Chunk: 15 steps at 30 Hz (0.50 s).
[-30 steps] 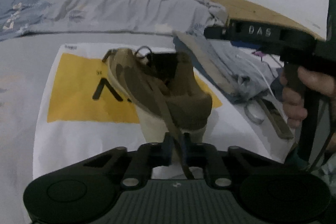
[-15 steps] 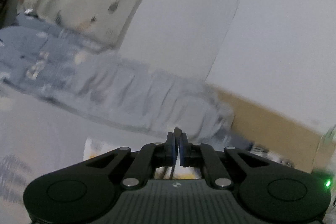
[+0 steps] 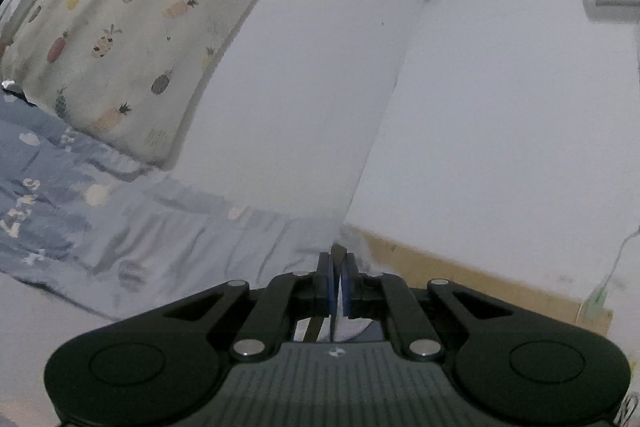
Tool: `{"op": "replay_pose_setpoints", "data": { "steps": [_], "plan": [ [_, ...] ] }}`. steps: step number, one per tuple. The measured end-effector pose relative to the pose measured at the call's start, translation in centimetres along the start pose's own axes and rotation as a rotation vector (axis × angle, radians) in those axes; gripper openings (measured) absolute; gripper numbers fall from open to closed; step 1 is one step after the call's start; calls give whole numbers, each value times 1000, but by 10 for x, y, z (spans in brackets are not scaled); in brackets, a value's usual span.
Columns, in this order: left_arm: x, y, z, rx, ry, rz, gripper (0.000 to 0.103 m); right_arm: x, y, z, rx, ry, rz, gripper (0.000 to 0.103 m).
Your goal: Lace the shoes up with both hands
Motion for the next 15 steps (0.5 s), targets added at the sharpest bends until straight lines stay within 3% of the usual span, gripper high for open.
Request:
{"op": "replay_pose_setpoints", "data": {
  "steps": [5,10,12,15],
  "plan": [
    [14,10,8,10,-135,62,2,-7,13,-27,11,52,54,64],
    [16,24,9,29,-139,48,2,-8,33,-40,93,61,63,64],
    [18,30,12,32,-152,58,2,-7,39,-49,79,64,88,64],
    [26,33,18,32,-184,56,2,-8,45,-65,73,101,107,42]
  ]
}}
Point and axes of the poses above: each gripper's, at about its wrist camera, not at the fingertips, and z roughly against the way its jaws point, y to its left, x to its top, the point moved 2 cm from there along -z, roughly the way its jaws point, and after that the axes turned 10 degrees about -y, right-handed, at the moved point
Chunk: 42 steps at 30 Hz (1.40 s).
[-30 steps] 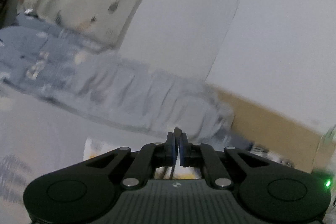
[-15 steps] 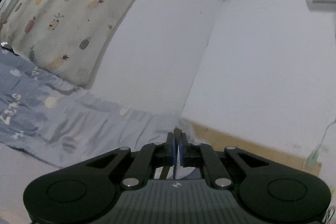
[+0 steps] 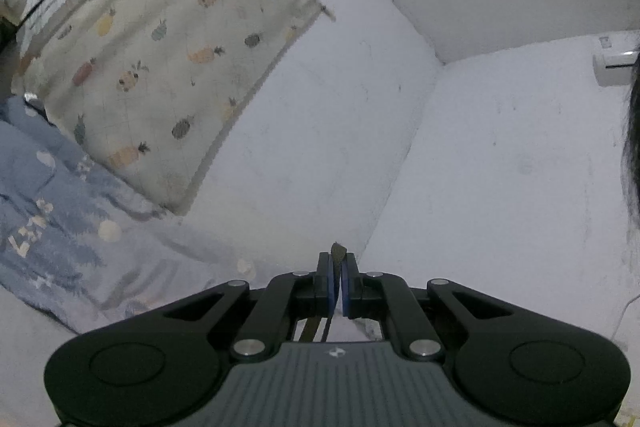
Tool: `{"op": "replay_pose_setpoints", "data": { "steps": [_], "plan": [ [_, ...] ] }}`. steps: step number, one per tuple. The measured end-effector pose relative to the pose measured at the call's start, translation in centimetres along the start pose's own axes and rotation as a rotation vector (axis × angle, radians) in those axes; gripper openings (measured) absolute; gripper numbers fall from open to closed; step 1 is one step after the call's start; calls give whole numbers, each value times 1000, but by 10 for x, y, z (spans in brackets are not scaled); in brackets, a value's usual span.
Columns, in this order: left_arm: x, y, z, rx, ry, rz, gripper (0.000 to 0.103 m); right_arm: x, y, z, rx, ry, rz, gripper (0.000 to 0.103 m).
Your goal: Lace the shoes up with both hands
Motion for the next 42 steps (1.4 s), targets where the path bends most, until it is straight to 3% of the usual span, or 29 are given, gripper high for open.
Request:
{"op": "replay_pose_setpoints", "data": {
  "steps": [2,6,10,18,24,31,34,42],
  "plan": [
    [8,-2,6,-7,-21,-11,2,0,0,-7,0,31,-5,24],
    [7,-1,7,14,9,-63,2,3,-15,-10,-34,34,-30,11],
    [-5,3,1,66,83,-68,2,13,-53,8,-182,-47,-100,3],
    [-37,-2,-17,73,178,-87,2,46,-139,66,-507,-232,-150,2],
    [-60,-15,-28,47,222,-85,2,61,-180,120,-750,-368,-141,2],
    [-75,-36,-36,-13,241,-74,2,73,-205,171,-910,-458,-121,2],
    [-84,-40,-42,-17,275,-78,2,69,-212,171,-902,-403,-139,2],
    [-118,-30,-56,85,434,-99,2,5,-212,86,-594,20,-162,3]
  ]
}}
Point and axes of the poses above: each gripper's, at about its wrist camera, not at the fingertips, and z roughly against the way its jaws point, y to its left, x to its top, the point moved 2 cm from there along -z, roughly the way its jaws point, and after that the axes turned 10 degrees about -y, right-handed, at the moved point
